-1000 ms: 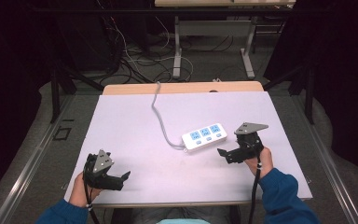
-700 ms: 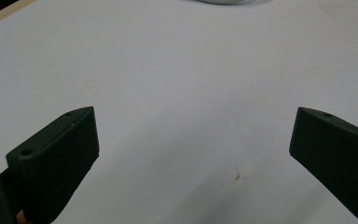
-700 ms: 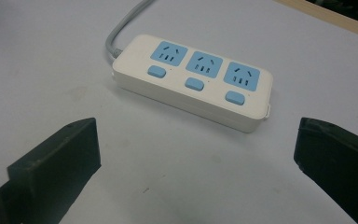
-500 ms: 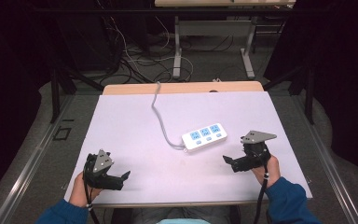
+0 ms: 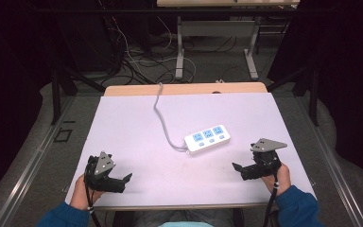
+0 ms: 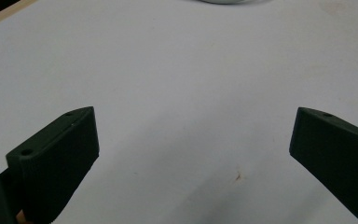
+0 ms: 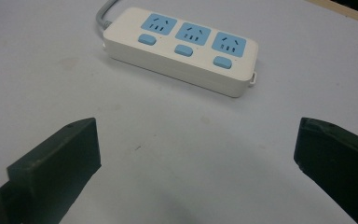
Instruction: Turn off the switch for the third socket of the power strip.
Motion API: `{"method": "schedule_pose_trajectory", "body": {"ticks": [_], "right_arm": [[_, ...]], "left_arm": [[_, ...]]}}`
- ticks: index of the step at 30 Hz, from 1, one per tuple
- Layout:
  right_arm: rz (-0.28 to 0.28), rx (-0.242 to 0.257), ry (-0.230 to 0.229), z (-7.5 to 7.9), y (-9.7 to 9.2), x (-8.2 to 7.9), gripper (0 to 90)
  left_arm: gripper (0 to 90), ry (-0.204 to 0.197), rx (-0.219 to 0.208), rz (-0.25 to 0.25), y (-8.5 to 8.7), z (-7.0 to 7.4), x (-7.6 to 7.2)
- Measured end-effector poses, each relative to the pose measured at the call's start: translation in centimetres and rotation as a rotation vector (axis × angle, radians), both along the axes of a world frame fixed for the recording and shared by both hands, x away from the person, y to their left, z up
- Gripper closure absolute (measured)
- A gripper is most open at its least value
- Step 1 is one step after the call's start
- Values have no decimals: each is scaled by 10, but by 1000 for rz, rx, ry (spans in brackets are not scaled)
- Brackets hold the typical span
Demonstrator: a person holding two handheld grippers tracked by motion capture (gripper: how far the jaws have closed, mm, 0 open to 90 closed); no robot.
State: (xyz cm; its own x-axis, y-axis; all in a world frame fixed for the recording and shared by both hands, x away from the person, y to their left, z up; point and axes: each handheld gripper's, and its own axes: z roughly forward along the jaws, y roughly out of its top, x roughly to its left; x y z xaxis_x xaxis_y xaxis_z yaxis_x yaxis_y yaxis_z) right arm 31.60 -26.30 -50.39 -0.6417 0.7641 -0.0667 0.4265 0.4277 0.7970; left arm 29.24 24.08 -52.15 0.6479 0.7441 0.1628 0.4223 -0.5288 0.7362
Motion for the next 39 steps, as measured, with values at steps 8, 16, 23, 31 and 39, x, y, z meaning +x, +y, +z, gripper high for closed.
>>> {"method": "schedule_pose_trajectory", "body": {"ticks": [8,16,23,31,39], "right_arm": [[-14,-1,3,-5,-4,-7,0],[-12,2,5,-9,-7,-14,0],[-8,2,21,-12,-9,-20,0],[3,-1,23,-16,-6,-26,0],[6,-10,29,-16,-5,-28,0]], "left_arm": [[11,-1,1,2,0,0,0],[11,-13,8,2,1,1,0],[11,-2,6,3,1,1,0],[11,2,4,4,1,1,0],[10,6,4,6,1,1,1]]}}
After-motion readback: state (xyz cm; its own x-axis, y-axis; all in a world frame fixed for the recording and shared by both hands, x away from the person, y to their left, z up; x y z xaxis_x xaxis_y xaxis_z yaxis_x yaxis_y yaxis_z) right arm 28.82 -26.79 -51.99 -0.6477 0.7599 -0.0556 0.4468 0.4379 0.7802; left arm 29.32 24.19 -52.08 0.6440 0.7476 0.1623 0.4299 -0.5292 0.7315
